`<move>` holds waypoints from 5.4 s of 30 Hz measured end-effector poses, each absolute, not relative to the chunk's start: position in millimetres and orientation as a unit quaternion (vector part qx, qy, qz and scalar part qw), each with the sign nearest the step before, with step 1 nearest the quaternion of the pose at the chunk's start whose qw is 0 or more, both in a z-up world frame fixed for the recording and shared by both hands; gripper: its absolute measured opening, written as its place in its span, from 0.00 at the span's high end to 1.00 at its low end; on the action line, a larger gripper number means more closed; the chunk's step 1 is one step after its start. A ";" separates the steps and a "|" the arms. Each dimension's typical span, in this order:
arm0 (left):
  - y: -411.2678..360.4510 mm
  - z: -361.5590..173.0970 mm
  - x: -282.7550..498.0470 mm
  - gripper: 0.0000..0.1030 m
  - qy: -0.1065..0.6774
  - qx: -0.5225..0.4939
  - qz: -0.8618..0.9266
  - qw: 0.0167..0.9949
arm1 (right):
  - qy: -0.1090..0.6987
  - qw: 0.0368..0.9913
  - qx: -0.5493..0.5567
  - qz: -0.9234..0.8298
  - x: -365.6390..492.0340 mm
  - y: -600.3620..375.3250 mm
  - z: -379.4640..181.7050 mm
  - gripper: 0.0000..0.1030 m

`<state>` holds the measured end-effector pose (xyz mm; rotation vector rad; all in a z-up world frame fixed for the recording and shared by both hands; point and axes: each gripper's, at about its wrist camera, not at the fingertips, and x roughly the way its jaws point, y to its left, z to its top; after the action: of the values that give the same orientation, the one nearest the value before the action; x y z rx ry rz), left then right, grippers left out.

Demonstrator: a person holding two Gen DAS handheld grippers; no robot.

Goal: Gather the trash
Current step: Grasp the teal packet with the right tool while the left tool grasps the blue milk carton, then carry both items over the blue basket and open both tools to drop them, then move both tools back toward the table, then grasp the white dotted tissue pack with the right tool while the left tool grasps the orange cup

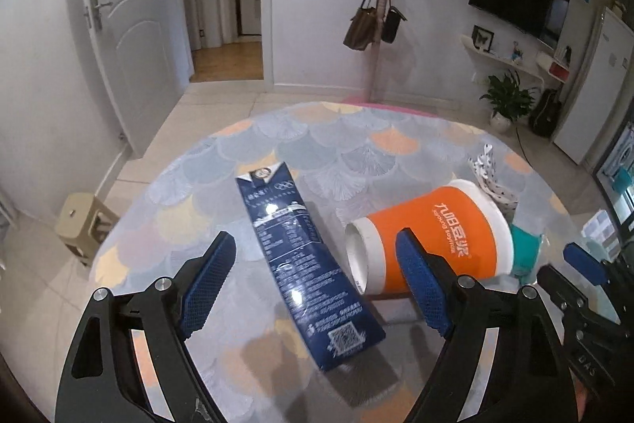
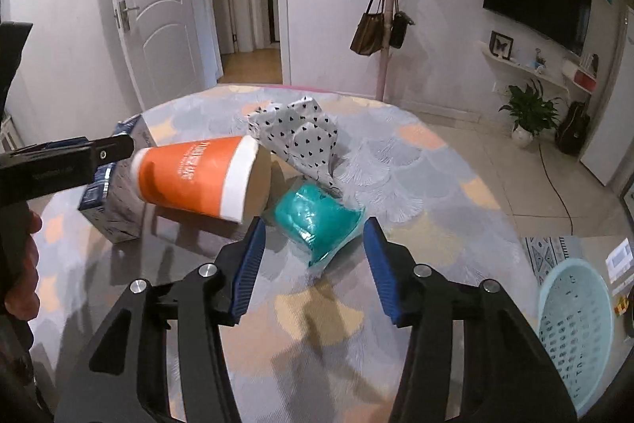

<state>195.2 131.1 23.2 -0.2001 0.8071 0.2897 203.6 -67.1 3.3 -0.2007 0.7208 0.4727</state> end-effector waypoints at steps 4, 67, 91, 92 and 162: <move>137.4 12.3 199.9 0.35 0.392 -0.113 0.132 0.903 | 0.363 0.898 -0.085 0.234 224.2 -65.9 -3.0 0.53; -160.6 84.3 187.9 0.67 0.305 -0.001 -0.268 0.914 | 0.327 0.936 0.096 -0.088 136.2 -343.2 29.7 0.64; -273.2 -16.8 282.2 0.61 0.400 -0.001 -0.336 0.853 | 0.401 0.883 0.189 -0.153 178.9 -432.5 -77.2 0.54; -274.9 -16.4 282.7 0.52 0.400 0.000 -0.333 0.854 | 0.400 0.883 0.193 -0.152 178.4 -433.0 -77.1 0.45; 100.8 -27.1 216.6 0.23 0.448 -0.076 -0.168 0.875 | 0.425 0.854 -0.047 0.296 342.0 -15.3 -22.0 0.50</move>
<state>216.6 100.8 -27.1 -0.1585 0.9351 -0.3502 342.0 -15.3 -22.0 -0.0991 0.8947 0.6221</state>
